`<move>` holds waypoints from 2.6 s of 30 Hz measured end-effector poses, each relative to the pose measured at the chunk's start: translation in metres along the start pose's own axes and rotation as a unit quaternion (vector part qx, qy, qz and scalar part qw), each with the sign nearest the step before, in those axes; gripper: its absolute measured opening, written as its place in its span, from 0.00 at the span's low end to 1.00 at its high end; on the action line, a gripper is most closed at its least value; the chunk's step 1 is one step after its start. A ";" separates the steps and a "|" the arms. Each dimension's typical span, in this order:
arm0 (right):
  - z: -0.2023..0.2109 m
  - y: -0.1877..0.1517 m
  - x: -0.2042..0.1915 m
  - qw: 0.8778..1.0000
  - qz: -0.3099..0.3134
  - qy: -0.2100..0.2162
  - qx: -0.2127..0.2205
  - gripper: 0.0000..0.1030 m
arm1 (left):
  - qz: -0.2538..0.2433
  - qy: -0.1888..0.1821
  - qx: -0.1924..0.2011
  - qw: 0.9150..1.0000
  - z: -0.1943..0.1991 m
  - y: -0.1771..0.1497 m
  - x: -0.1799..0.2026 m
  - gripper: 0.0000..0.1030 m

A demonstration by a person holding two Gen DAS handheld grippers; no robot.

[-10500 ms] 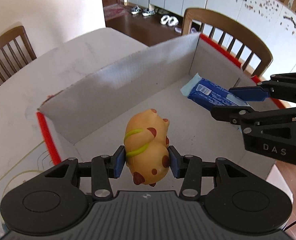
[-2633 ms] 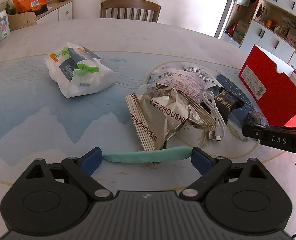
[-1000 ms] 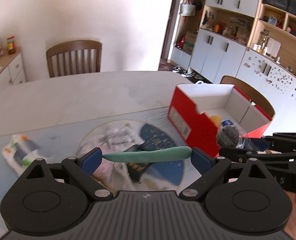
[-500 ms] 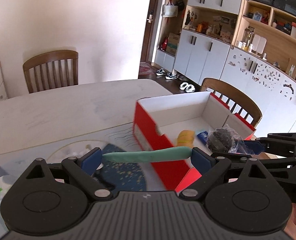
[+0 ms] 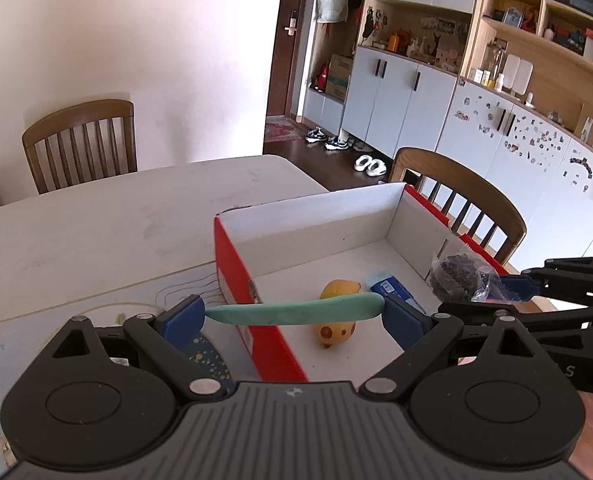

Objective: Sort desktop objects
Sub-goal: 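Lower the black bag with the right tool while the left tool lowers and releases the teal stick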

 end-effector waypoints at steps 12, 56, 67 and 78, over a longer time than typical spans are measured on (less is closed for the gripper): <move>-0.031 0.012 0.041 0.999 0.033 0.008 -0.013 0.35 | -0.022 -0.006 -0.029 0.999 -0.053 0.030 0.020 0.93; -0.143 -0.007 0.040 0.970 0.066 0.078 -0.219 0.35 | -0.011 0.075 -0.218 0.973 -0.238 0.058 0.009 0.93; -0.153 -0.006 0.043 0.958 0.075 0.087 -0.262 0.36 | 0.018 0.077 -0.253 0.964 -0.248 0.047 -0.005 0.92; -0.150 0.001 0.054 0.962 0.065 0.087 -0.252 0.62 | 0.014 0.075 -0.251 0.965 -0.242 0.045 -0.004 0.92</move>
Point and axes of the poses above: each gripper's, at about its wrist camera, not at the fingertips, and z roughly against the way its jaws point, x to its right, y to its top, the point moved 3 cm from there along -z, roughly the way its jaws point, and after that the axes turned 8 degrees about -y, right-handed, at the moved point
